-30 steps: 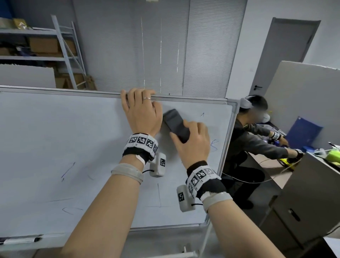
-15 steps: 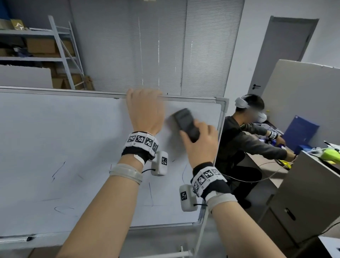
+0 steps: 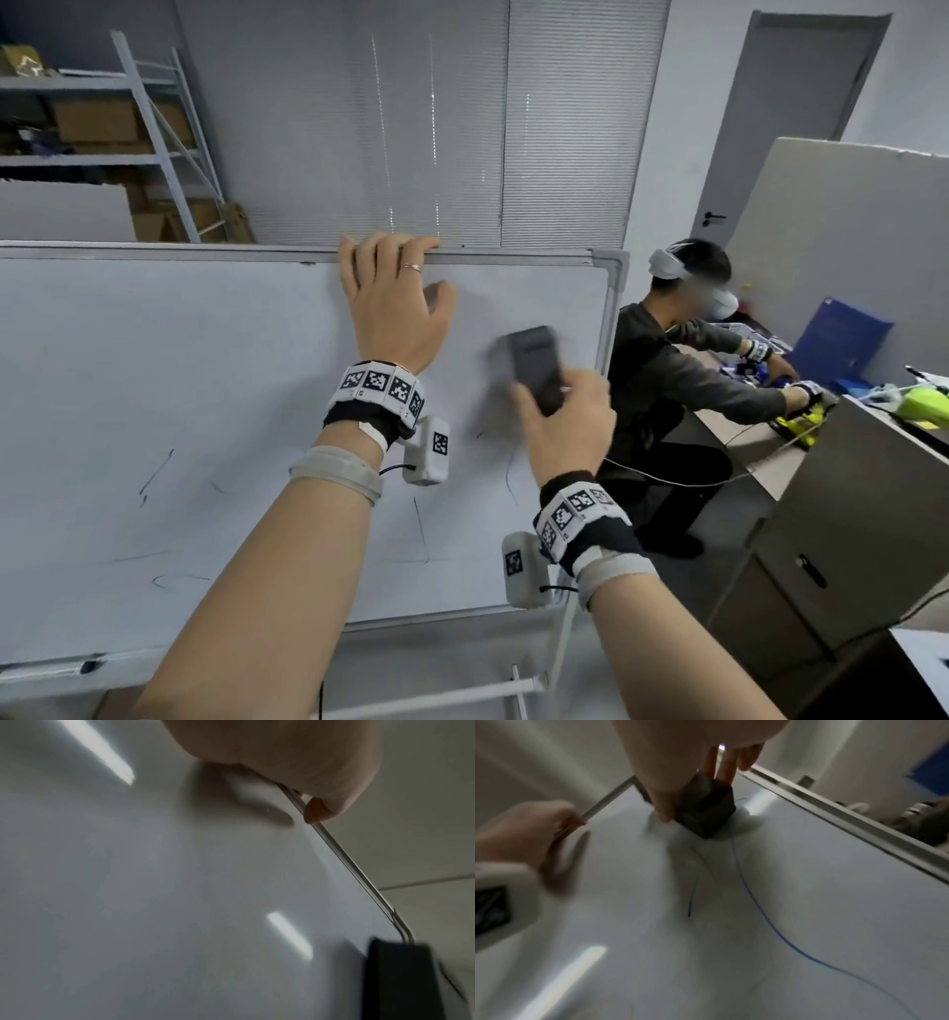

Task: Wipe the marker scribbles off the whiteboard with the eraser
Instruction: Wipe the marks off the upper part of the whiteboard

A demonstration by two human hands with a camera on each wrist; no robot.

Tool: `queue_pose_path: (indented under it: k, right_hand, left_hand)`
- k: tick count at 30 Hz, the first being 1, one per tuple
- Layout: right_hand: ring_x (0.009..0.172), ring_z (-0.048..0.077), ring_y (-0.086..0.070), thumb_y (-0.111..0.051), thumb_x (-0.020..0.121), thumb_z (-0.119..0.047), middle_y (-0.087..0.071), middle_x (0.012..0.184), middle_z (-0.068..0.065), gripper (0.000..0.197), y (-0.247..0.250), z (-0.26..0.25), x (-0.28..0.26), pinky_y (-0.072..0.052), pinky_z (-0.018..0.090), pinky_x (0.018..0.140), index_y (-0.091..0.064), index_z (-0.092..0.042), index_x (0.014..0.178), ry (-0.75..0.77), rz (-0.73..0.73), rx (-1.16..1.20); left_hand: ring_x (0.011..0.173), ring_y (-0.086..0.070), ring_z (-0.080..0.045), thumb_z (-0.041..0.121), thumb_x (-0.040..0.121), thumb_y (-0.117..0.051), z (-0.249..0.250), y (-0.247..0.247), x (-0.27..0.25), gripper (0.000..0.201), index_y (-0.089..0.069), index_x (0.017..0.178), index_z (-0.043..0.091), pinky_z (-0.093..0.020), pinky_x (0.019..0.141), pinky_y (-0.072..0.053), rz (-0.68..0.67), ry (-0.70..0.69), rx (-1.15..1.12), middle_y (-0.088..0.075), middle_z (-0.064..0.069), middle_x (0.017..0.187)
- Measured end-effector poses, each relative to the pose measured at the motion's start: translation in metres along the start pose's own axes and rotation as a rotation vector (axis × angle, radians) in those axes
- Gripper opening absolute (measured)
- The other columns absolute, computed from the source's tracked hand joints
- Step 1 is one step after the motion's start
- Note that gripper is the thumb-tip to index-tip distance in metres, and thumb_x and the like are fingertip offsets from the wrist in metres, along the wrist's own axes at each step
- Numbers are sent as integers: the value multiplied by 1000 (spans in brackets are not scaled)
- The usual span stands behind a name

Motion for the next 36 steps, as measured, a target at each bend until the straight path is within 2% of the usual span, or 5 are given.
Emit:
queue_pose_path:
  k: [4,10,17,23,36]
  right_hand:
    - [97,32,-60,-74,79,-53,-55,107,3,55,17,37,-4,-48,51,89,-56,-11,110,-277,133,21]
    - [96,21,-54,-78,74,-51,-57,105,-1,51,-36,-28,-25,-42,38,87,-59,-19,108,131,-187,-147]
    - [104,29,-59,-78,80,-49,-55,114,5,56,22,59,-7,-49,48,92,-53,-12,114,-335,47,-56]
    - [86,20,-55,-80,74,-53,-52,103,-6,50,-22,13,-28,-49,42,83,-53,-21,101,-139,-166,-16]
    - [88,19,-58,-79,75,-53,-55,102,-4,51,-22,-15,-26,-52,41,80,-55,-20,104,-86,-56,38]
  left_hand:
    - [121,-46,-23,41,81,-56,6,-1,-1,40,-64,116,23,-49,122,-9,14,25,-19,-56,4,112]
    - [124,-46,-22,44,82,-55,-2,-5,1,41,-63,117,25,-51,121,-11,12,23,3,-56,4,114]
    - [127,-45,-23,74,75,-57,1,-8,2,63,-64,113,24,-53,121,-12,40,44,13,-57,1,115]
    - [130,-44,-23,79,76,-52,-2,-7,3,68,-63,115,25,-55,120,-12,36,48,12,-57,1,117]
    - [129,-45,-21,75,76,-56,-4,-1,-1,63,-63,115,27,-54,120,-14,42,14,14,-57,5,117]
Point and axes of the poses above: each hand's wrist, its own x-axis towards the middle knuckle, its own y-axis out of the back of the hand, z = x × y, the point moved 10 cm from there along x, towards the middle knuckle
